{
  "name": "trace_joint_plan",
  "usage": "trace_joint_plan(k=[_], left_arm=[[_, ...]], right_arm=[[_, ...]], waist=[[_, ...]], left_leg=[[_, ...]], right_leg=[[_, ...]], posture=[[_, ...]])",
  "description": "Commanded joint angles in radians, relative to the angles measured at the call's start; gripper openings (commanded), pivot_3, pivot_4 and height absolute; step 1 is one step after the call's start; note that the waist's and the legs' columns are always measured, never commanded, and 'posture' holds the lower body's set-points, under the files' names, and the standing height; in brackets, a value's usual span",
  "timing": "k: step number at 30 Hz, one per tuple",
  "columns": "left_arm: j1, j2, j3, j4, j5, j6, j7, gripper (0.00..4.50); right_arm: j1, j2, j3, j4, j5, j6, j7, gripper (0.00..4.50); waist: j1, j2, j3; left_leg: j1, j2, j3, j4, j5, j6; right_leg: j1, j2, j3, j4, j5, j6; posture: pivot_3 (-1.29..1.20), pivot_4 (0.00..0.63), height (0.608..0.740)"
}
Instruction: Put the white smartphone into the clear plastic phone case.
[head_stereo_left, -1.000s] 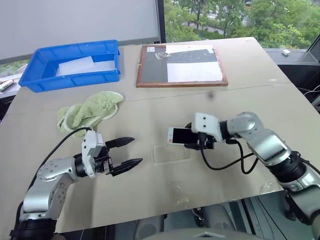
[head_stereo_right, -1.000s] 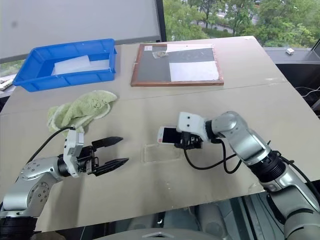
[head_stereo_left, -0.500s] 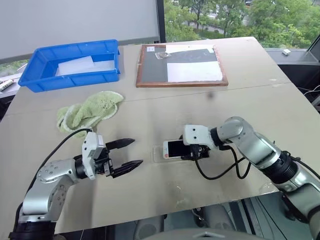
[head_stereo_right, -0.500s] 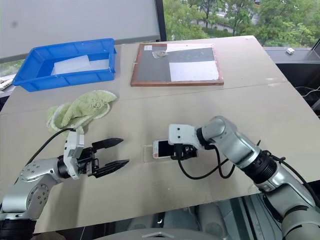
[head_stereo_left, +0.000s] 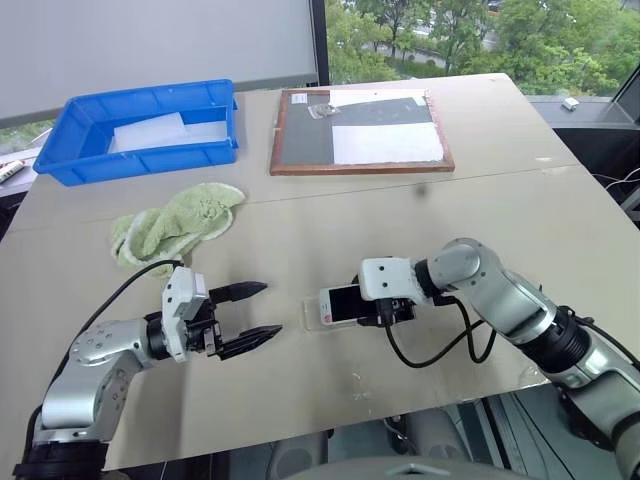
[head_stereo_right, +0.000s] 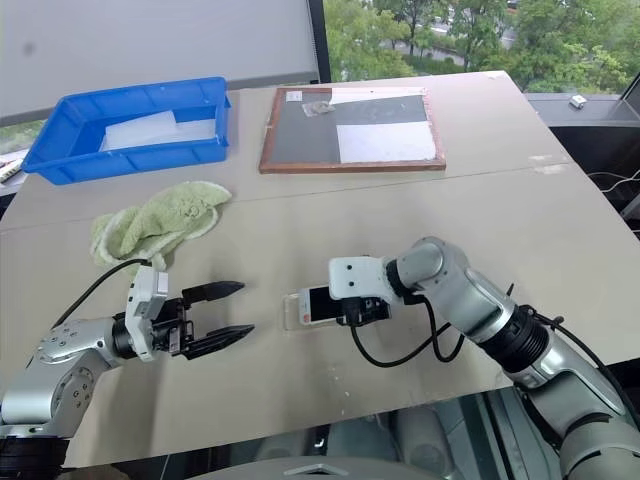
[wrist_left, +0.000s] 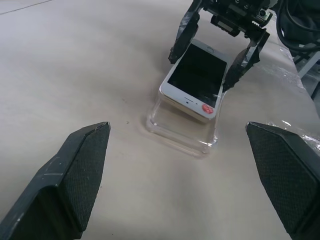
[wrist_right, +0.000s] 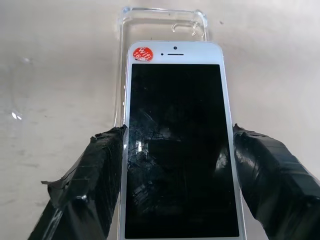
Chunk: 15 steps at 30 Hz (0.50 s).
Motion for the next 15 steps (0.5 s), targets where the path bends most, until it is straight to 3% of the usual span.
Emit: trace_joint_plan(k=[1,15], left_arm=[[-0.009,0.018,0.013,-0.006,0.001,-0.009,-0.012,4.5],[-0.022,0.029,0.014,-0.014,0.0,-0.001,-0.008,4.5]], right_arm=[[-0.008,0.008,0.041,0.012,-0.012,-0.028,0.031,2.92],[-0.05,0.005,0.021,0.041,-0.022,-0.057,0.074,2.91]], waist=[[0.0,0.0,0.0],[0.003,0.0,0.0]], left_leg=[[0.0,0.0,0.0,0.0,0.0,0.0],[0.0,0.0,0.0,0.0,0.0,0.0]], right_leg=[[0.0,0.0,0.0,0.0,0.0,0.0],[0.0,0.0,0.0,0.0,0.001,-0.001]], posture=[[0.0,0.15,0.74],[0.0,0.15,0.74]])
